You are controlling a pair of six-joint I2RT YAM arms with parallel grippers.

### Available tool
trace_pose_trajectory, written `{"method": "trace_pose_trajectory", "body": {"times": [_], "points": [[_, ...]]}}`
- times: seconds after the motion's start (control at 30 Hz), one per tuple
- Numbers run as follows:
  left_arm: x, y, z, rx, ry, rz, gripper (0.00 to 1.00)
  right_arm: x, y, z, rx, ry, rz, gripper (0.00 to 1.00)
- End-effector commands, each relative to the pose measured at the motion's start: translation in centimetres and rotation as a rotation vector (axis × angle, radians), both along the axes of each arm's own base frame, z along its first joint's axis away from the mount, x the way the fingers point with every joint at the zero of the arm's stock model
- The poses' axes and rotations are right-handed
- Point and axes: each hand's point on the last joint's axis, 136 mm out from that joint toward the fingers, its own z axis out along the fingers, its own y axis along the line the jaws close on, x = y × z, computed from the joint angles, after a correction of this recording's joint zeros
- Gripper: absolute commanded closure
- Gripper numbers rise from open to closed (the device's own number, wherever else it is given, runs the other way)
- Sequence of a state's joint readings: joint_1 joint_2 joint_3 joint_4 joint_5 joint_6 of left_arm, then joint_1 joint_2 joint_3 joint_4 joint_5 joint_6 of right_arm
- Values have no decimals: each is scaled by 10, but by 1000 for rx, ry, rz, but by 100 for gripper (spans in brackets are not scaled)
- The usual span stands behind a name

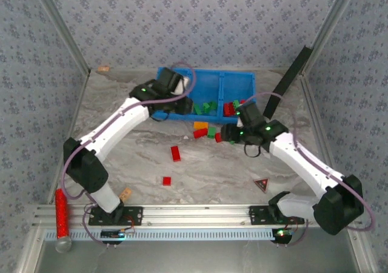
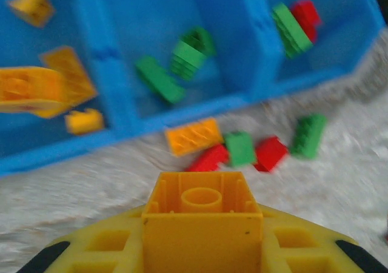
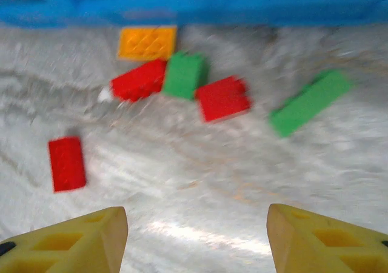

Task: Sort the legos into containers by color
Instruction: Place the lego in the container.

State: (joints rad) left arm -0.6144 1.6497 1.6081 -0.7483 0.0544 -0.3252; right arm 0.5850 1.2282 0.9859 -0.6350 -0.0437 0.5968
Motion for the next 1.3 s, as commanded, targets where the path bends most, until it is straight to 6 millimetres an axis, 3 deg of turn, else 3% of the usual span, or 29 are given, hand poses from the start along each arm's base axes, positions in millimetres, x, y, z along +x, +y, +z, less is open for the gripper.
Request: {"method": "trace_pose_trajectory", "body": {"times": [0.0,0.1,0.27,0.47,0.77,1.07,1.27], "points": [[35,35,-8,42,-50,69,79,-2,37,-1,0,2,-31,35],[69,52,-12,42,-79,125,79,-11,82,-6,-31,14,52,34],[110,60,-43,52,-56,160,80,-31,152,-13,-126,41,214,27],[153,63,-71,41,-43,196,80,-53,201,-41,-203,93,309,21],[192,54,-102,62,-16,183,76,-78,218,-71,-270,142,333,20],[196,58,-112,69,-6,179,65,-94,234,-93,-262,205,369,22],[198,55,-118,67,8,171,58,-111,236,-105,-257,285,352,23]]}}
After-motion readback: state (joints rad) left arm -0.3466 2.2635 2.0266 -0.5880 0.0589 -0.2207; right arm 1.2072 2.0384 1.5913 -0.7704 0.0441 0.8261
